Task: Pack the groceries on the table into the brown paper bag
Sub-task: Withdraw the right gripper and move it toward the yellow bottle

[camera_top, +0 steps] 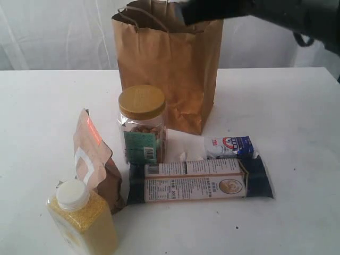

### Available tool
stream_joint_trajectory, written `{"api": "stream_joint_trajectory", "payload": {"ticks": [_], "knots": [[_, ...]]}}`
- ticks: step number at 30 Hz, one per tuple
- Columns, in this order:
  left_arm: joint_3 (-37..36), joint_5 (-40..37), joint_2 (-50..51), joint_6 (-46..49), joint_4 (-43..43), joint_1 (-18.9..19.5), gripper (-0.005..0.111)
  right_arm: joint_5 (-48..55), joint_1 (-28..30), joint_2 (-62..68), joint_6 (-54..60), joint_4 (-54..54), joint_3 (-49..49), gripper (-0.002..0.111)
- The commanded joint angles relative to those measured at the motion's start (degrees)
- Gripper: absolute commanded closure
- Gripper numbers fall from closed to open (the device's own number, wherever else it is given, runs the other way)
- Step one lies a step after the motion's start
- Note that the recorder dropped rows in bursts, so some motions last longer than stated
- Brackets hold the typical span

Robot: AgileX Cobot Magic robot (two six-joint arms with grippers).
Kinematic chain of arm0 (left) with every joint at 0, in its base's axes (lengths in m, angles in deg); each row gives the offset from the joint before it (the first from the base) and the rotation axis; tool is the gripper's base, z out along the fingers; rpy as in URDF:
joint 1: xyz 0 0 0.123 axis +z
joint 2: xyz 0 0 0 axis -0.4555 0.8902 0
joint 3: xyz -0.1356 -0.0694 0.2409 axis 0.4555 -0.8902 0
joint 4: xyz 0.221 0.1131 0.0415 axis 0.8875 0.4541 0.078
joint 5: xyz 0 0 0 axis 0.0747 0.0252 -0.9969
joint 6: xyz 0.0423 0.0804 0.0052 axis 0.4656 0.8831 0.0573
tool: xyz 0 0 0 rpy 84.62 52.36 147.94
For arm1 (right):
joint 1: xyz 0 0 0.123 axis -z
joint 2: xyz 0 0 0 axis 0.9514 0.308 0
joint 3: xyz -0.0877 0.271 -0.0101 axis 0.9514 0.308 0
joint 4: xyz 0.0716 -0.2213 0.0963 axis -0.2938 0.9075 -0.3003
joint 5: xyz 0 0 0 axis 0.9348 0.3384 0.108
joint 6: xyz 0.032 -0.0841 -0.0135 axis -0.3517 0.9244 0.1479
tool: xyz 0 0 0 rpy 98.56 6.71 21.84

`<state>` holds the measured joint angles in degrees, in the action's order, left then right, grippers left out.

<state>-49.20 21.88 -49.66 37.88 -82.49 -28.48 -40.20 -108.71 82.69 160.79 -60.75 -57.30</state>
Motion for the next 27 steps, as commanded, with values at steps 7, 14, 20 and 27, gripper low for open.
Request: {"api": "stream_joint_trajectory", "payload": {"ticks": [7, 14, 20, 27], "knots": [[-0.2, 0.2, -0.2, -0.2, -0.4, 0.0, 0.107, -50.2, 0.9, -4.2, 30.6, -32.7, 16.7, 0.108], [-0.2, 0.1, -0.2, 0.7, 1.2, 0.0, 0.107, -28.2, 0.2, -4.6, 31.5, -32.7, 31.7, 0.108], [-0.2, 0.0, -0.2, 1.5, 7.9, 0.0, 0.107, 14.9, -1.6, -6.3, 27.2, -32.7, 35.7, 0.108], [-0.2, -0.2, -0.2, 1.5, 8.0, 0.0, 0.107, 58.0, -1.6, -5.3, 26.8, -32.7, 36.0, 0.108]]}}
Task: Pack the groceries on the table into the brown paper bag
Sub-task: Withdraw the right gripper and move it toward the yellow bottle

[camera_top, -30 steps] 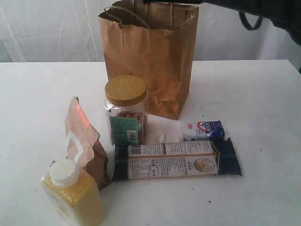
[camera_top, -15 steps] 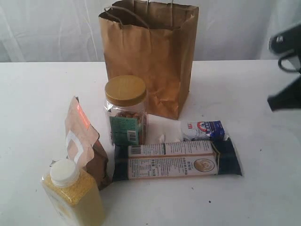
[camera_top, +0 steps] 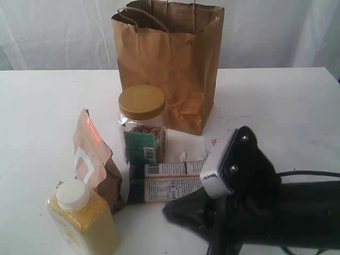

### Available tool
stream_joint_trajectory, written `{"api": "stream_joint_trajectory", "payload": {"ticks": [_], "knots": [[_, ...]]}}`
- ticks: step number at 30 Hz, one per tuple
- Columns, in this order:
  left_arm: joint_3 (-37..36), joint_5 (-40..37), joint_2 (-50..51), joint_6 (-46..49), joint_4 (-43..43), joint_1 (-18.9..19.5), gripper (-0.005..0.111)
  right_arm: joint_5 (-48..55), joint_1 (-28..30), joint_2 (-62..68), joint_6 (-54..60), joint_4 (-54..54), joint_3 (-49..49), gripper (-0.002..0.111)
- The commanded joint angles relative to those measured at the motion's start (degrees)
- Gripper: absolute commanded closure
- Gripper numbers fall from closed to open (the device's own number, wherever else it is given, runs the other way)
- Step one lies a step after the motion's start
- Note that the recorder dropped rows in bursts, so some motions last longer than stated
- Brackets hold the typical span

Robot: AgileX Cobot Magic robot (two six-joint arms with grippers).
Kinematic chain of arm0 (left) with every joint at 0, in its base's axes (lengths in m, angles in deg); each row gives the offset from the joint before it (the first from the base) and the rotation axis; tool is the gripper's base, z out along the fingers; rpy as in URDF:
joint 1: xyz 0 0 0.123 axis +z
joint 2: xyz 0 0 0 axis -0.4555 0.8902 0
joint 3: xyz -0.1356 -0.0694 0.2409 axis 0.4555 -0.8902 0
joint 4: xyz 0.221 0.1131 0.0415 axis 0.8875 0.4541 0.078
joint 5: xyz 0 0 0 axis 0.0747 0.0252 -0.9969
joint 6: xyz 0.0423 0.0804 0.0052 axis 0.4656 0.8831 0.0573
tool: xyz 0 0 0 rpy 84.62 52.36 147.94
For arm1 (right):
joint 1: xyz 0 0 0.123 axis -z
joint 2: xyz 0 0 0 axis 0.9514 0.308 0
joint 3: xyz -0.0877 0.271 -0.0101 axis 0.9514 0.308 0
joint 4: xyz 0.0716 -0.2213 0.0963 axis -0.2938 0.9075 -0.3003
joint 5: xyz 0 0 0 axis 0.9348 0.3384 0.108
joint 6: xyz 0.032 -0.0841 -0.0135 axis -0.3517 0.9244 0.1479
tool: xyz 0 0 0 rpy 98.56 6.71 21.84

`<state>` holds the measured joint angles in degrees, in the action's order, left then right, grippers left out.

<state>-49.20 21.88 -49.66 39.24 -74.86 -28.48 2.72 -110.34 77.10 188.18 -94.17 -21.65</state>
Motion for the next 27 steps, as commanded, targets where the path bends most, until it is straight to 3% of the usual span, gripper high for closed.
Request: {"api": "stream_joint_trajectory", "payload": {"ticks": [1, 5, 8, 11, 15, 18, 27], "knots": [[-0.2, -0.2, -0.2, 0.1, 0.3, 0.0, 0.107, 14.7, 0.0, 0.3, -0.6, 0.7, 0.3, 0.108], [-0.2, -0.2, -0.2, 0.1, 0.3, 0.0, 0.107, 8.6, 0.0, 0.3, -0.6, 0.7, 0.2, 0.108], [-0.2, -0.2, -0.2, 0.1, 0.3, 0.0, 0.107, 10.6, 0.0, 0.3, -0.6, 0.7, -1.3, 0.101], [-0.2, -0.2, -0.2, 0.1, 0.3, 0.0, 0.107, 13.3, 0.0, 0.3, -0.6, 0.7, -3.7, 0.082], [-0.2, -0.2, -0.2, 0.1, 0.3, 0.0, 0.107, 11.0, 0.0, 0.3, -0.6, 0.7, -5.5, 0.046], [-0.2, -0.2, -0.2, 0.1, 0.3, 0.0, 0.107, 8.4, 0.0, 0.3, -0.6, 0.7, -5.6, 0.033], [-0.2, -0.2, -0.2, 0.1, 0.3, 0.0, 0.107, 14.9, 0.0, 0.3, -0.6, 0.7, -5.6, 0.032]]}}
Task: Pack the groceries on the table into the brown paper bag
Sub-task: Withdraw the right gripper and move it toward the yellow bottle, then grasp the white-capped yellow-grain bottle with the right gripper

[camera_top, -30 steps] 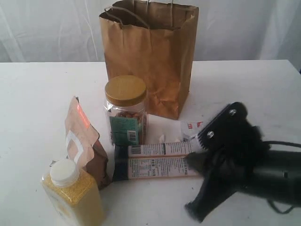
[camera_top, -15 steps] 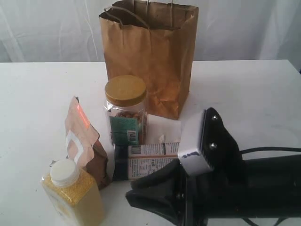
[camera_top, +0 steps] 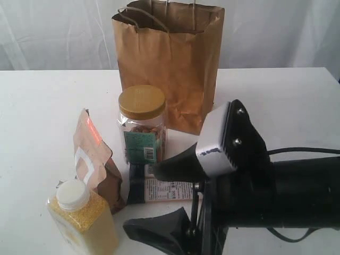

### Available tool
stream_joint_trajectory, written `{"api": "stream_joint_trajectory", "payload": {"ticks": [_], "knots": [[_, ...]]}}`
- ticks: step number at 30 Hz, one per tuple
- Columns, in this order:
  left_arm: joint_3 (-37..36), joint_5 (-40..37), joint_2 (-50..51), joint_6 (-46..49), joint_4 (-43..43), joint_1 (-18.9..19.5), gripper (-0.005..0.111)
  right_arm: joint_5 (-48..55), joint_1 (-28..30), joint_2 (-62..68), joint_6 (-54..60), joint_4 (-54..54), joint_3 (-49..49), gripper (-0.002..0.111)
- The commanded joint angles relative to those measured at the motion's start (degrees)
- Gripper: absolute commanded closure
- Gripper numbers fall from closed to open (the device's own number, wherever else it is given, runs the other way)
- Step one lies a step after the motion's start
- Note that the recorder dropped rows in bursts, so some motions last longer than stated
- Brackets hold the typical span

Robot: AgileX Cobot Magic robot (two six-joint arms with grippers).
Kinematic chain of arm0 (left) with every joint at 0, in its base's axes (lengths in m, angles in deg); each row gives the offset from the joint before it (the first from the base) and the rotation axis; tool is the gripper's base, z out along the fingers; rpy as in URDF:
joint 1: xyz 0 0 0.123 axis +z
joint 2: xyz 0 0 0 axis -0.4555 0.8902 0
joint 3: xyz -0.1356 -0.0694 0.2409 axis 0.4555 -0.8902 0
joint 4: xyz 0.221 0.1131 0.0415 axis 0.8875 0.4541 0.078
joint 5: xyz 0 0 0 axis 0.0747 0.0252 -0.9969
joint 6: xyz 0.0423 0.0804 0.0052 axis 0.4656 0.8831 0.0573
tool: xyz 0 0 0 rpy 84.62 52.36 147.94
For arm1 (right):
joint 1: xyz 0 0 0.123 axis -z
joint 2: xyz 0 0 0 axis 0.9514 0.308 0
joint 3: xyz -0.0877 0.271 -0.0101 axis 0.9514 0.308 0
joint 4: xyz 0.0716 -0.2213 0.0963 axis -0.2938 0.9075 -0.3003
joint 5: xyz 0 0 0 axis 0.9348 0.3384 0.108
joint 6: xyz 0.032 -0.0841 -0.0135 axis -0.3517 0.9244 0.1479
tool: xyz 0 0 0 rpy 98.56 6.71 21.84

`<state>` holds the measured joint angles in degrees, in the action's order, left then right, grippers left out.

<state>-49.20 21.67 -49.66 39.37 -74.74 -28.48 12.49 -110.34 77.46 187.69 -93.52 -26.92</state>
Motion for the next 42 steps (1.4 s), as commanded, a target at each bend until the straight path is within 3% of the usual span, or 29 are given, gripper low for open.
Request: {"api": "stream_joint_trajectory", "payload": {"ticks": [1, 8, 13, 19, 23, 27, 33, 38, 42], "knots": [[-0.2, 0.0, -0.2, 0.0, 0.2, 0.0, 0.107, 6.6, 0.0, 0.0, -0.1, 0.1, -0.3, 0.032], [-0.2, 0.0, -0.2, 0.0, 0.2, 0.0, 0.107, -0.2, -0.8, 4.3, 0.2, 0.1, -1.5, 0.032], [-0.2, 0.0, -0.2, 0.0, 0.2, 0.0, 0.107, -3.2, -7.3, 13.7, 0.2, 0.1, -6.4, 0.032], [-0.2, 0.0, -0.2, 0.0, 0.2, 0.0, 0.107, -19.9, -15.0, 21.1, -2.2, 0.1, -12.4, 0.032], [-0.2, 0.0, -0.2, 0.0, 0.2, 0.0, 0.107, -23.5, -19.4, 25.1, -4.8, 0.1, -16.2, 0.032], [-0.2, 0.0, -0.2, 0.0, 0.2, 0.0, 0.107, -33.2, -21.2, 28.2, -11.6, 0.1, -18.6, 0.032], [-0.2, 0.0, -0.2, 0.0, 0.2, 0.0, 0.107, -30.9, -21.2, 32.8, -17.2, 0.1, -22.3, 0.032], [-0.2, 0.0, -0.2, 0.0, 0.2, 0.0, 0.107, -31.7, -21.2, 33.1, -18.7, 0.1, -22.4, 0.047], [-0.2, 0.0, -0.2, 0.0, 0.2, 0.0, 0.107, -30.9, -21.2, 33.1, -20.3, 0.1, -22.4, 0.066]]}}
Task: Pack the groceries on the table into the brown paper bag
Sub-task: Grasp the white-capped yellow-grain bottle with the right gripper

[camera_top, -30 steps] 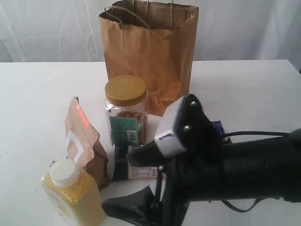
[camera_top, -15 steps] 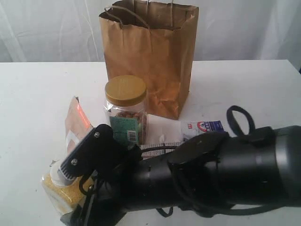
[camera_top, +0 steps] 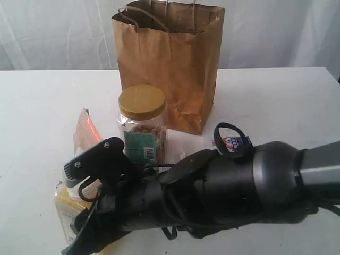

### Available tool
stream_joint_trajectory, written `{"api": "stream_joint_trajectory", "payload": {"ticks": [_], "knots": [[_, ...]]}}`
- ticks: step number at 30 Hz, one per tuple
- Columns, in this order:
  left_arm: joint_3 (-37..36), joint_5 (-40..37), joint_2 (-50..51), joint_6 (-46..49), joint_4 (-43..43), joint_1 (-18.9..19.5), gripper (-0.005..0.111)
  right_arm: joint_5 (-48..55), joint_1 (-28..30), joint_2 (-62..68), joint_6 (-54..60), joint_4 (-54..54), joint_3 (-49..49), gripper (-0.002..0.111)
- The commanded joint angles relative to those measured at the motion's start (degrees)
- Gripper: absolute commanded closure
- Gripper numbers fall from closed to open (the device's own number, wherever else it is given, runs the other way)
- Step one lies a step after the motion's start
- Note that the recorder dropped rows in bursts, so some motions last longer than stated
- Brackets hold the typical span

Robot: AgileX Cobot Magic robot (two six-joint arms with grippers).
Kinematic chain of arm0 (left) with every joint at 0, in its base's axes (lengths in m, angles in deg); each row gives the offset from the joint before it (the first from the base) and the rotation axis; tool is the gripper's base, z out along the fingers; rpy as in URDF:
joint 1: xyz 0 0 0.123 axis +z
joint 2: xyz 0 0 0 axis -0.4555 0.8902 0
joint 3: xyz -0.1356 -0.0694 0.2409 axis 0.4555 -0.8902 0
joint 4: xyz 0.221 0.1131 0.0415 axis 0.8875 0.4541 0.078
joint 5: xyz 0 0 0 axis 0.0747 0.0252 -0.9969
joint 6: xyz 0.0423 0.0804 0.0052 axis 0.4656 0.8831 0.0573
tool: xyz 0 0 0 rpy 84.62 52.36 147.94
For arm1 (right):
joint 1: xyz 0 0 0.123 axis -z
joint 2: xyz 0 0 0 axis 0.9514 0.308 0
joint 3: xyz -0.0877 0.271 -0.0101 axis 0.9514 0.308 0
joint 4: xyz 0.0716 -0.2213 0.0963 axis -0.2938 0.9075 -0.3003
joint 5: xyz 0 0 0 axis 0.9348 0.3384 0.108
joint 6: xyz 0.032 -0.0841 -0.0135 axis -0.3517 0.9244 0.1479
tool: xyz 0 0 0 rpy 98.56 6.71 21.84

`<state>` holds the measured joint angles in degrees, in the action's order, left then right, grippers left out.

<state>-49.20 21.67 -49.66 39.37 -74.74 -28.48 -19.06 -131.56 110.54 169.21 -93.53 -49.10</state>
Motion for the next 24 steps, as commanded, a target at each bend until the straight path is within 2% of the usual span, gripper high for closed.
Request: {"api": "stream_joint_trajectory", "payload": {"ticks": [1, 6, 13, 18, 21, 24], "knots": [[-0.2, 0.0, -0.2, 0.0, 0.2, 0.0, 0.107, 1.1, 0.0, 0.0, -2.4, 0.1, -0.2, 0.070], [-0.2, 0.0, -0.2, 0.0, 0.2, 0.0, 0.107, 4.3, 0.0, -0.1, -2.6, 0.1, -0.2, 0.083], [-0.2, 0.0, -0.2, 0.0, 0.2, 0.0, 0.107, 11.0, 0.0, -1.5, -2.6, 0.1, -0.2, 0.089], [-0.2, 0.0, -0.2, 0.0, 0.2, 0.0, 0.107, 8.8, 0.0, -3.7, -2.4, 0.1, -0.2, 0.096], [-0.2, 0.0, -0.2, 0.0, 0.2, 0.0, 0.107, 6.6, 0.0, -5.7, -2.3, 0.1, -0.2, 0.105], [-0.2, 0.0, -0.2, 0.0, 0.2, 0.0, 0.107, 6.9, 0.0, -8.2, -2.1, 0.1, -0.2, 0.107]]}}
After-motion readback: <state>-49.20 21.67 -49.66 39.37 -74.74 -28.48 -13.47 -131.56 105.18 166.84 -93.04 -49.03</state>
